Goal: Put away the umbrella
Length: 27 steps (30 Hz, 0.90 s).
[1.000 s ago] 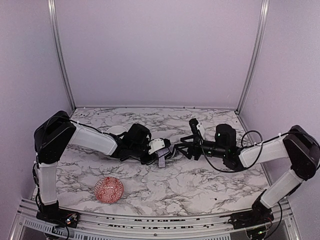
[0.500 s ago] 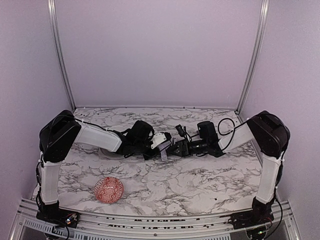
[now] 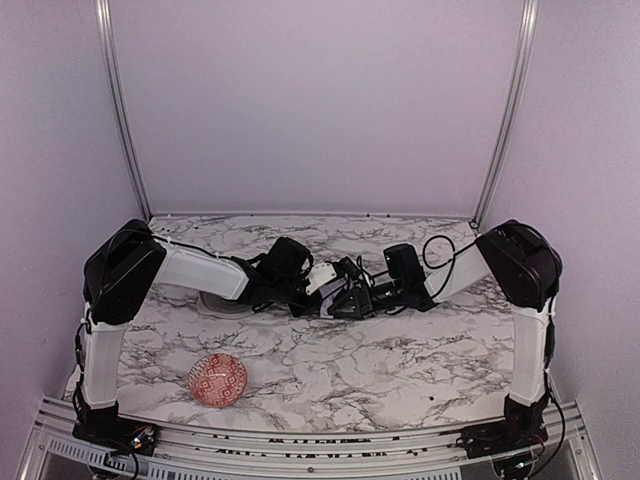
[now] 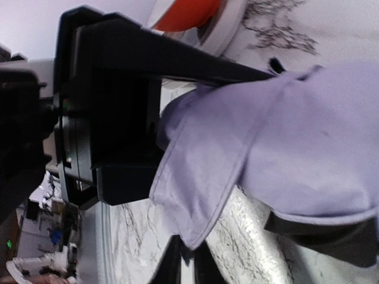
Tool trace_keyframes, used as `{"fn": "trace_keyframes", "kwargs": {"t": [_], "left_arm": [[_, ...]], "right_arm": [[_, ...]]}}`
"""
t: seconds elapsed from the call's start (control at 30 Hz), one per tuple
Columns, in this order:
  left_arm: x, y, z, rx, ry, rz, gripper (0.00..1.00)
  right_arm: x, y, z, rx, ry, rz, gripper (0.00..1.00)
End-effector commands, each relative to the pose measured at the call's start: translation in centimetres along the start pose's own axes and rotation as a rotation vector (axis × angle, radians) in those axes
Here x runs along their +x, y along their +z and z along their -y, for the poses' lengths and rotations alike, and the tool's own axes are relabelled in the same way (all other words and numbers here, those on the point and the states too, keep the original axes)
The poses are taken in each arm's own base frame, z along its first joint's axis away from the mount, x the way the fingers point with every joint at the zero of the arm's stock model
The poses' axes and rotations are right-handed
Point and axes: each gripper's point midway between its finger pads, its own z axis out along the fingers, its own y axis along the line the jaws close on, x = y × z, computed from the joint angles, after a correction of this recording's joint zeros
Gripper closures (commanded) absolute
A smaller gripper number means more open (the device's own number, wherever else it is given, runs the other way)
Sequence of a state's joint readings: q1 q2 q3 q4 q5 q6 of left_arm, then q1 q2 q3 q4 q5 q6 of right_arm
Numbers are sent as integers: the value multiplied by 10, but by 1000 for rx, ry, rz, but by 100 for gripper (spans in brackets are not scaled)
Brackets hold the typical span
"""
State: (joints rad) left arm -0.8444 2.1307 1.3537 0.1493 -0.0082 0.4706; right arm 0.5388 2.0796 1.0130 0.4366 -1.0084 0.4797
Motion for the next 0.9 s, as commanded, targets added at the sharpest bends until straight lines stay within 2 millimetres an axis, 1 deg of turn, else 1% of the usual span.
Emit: {"fn": "trace_keyframes", "kwargs": {"t": [0.0, 0.1, 0.17, 0.2, 0.23, 0.27, 0.3, 0.33, 0.4, 0.47, 0.6, 0.7, 0.77, 0.87], "left_arm": [[15, 9, 9, 47, -12, -57, 100], [20, 8, 17, 95, -4, -80, 100], [27, 6, 21, 118, -5, -111, 100], [32, 4, 23, 130, -5, -131, 95], [36, 2, 27, 157, -6, -147, 87], [38, 0, 31, 181, -5, -160, 78], [42, -1, 36, 211, -4, -176, 72], [43, -2, 39, 231, -2, -187, 67], [47, -2, 41, 247, -3, -208, 61], [49, -3, 42, 251, 3, -219, 51], [40, -15, 38, 250, 56, -191, 33], [34, -20, 38, 260, 112, -166, 25], [33, -22, 38, 272, 139, -164, 22], [34, -27, 44, 316, 162, -172, 15]], "right_arm": [[4, 3, -8, -72, 15, -33, 100], [-1, -5, -6, -58, 10, -2, 100], [-2, -11, 4, -7, 14, 15, 100], [1, -12, 12, 38, 11, 5, 100], [2, -11, 18, 74, -6, -10, 100], [5, -10, 23, 101, -19, -25, 100], [7, -9, 24, 107, -34, -32, 100], [8, -9, 24, 106, -36, -29, 100], [6, -9, 25, 107, -47, -18, 100], [5, -9, 24, 107, -56, -15, 100], [6, -10, 30, 138, -72, -27, 100], [5, -10, 35, 170, -92, -40, 100], [4, -11, 36, 182, -105, -42, 100], [6, -12, 38, 196, -112, -49, 100]]}}
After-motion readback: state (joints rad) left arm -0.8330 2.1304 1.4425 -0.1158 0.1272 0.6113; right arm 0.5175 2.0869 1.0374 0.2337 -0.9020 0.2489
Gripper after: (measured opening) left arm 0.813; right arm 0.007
